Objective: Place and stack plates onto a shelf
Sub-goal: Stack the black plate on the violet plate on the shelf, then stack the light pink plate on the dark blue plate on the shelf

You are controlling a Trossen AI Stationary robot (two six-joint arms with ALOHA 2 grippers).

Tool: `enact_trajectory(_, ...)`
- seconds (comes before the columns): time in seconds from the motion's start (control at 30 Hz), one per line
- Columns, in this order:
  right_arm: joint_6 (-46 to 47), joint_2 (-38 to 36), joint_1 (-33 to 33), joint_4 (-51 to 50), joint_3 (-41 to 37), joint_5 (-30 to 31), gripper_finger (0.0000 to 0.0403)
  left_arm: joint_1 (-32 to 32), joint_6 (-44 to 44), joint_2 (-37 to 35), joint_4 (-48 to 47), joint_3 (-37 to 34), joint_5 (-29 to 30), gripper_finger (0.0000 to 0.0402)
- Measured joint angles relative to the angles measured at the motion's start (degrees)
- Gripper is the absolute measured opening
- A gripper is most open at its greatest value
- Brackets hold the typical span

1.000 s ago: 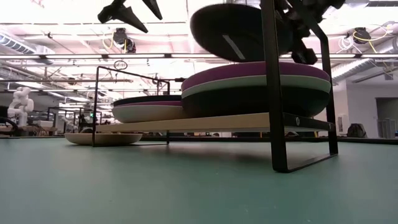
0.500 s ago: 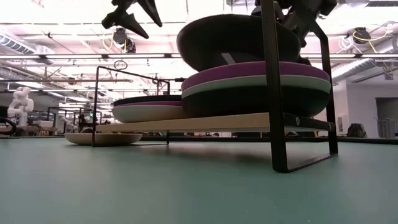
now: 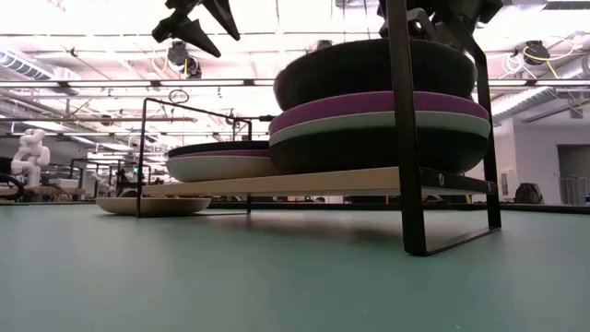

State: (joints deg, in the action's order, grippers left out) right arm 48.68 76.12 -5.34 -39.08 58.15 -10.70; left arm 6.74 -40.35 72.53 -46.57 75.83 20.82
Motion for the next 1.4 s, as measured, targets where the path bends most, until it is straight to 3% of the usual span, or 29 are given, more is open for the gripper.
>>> enact_trajectory(0.37,-1.4,0.44,0.38,2.72,-2.07,-1.72,0.0,0.0,1.24,0.0,-0.02,0.0,0.02,0.0246)
enact_trajectory(0.7,4.02,0.39,1.68,10.81,-8.17,-2.77,0.0011,0.04,1.97,-0.02,-0.09,0.0,0.04,0.0246)
enact_trajectory(0.87,3.54,0.39,2.78,11.01,-8.61,-2.58,0.0038,0.5,1.47,-0.02,-0.47,0.0,-0.18,0.0246)
enact_trajectory(0.97,4.31,0.39,3.45,11.2,-8.61,-1.49,0.0061,2.39,-0.36,-0.1,-0.22,0.0,-4.42,0.0246)
enact_trajectory(1.13,6.05,0.02,3.61,11.45,-8.61,-0.88,0.0106,7.02,0.55,-0.59,-0.46,0.0,-9.54,0.0246)
enact_trajectory(1.4,9.21,-4.35,3.58,10.85,-8.66,5.64,0.0182,18.07,3.14,-0.48,-5.82,-0.02,-18.34,0.0246)
